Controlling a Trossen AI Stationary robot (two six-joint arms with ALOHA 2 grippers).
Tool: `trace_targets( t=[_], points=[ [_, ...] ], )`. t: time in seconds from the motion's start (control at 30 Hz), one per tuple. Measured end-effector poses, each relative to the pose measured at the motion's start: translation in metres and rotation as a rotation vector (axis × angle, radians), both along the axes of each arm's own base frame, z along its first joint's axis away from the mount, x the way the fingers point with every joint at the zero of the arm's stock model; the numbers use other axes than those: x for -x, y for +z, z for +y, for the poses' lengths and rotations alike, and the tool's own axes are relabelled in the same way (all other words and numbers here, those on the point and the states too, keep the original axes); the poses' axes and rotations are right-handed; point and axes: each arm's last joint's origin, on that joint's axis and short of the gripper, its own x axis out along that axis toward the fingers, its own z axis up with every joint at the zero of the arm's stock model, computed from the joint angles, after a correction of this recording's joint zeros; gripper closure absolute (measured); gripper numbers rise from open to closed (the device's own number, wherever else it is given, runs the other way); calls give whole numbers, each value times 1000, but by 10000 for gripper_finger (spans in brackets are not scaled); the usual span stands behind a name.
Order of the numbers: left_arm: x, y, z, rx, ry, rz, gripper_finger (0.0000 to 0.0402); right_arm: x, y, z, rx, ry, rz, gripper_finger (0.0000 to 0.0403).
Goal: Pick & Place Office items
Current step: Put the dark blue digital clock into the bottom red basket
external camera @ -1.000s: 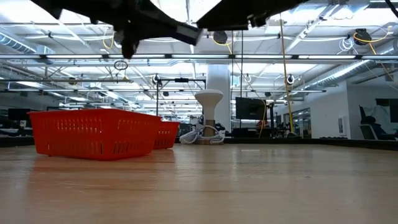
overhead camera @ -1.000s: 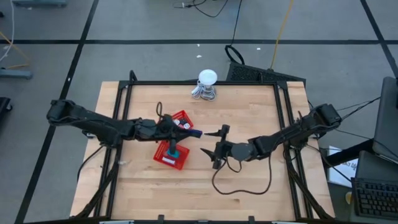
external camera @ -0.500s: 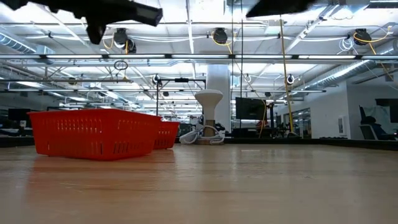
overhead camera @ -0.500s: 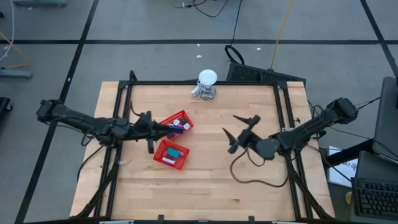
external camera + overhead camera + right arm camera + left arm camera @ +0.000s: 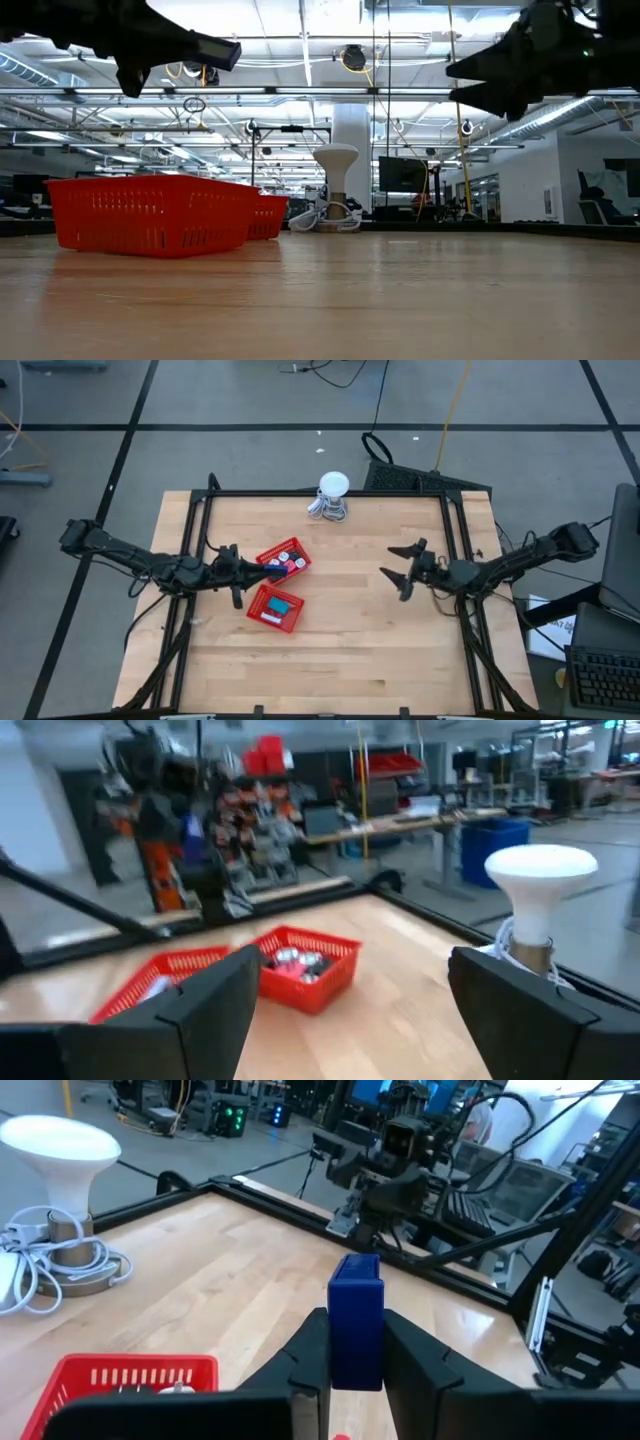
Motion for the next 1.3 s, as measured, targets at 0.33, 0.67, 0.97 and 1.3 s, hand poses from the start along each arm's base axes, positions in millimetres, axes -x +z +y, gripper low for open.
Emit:
trace_targets(
  t=[0.33,0.67,0.97,1.3],
  points=[
    [0,0,0,-5,0,2,333,20,-14,-12,-91,-12,-120,94],
    [0,0,-1,1,-28,2,331,16,-21,-15,-44,208,-36,94],
    [0,0,-2,12,-60,3,330,15,-22,-17,56,214,-1,94],
    [0,-3,-2,27,-76,32,330,23,-11,-17,78,207,-76,94]
  ],
)
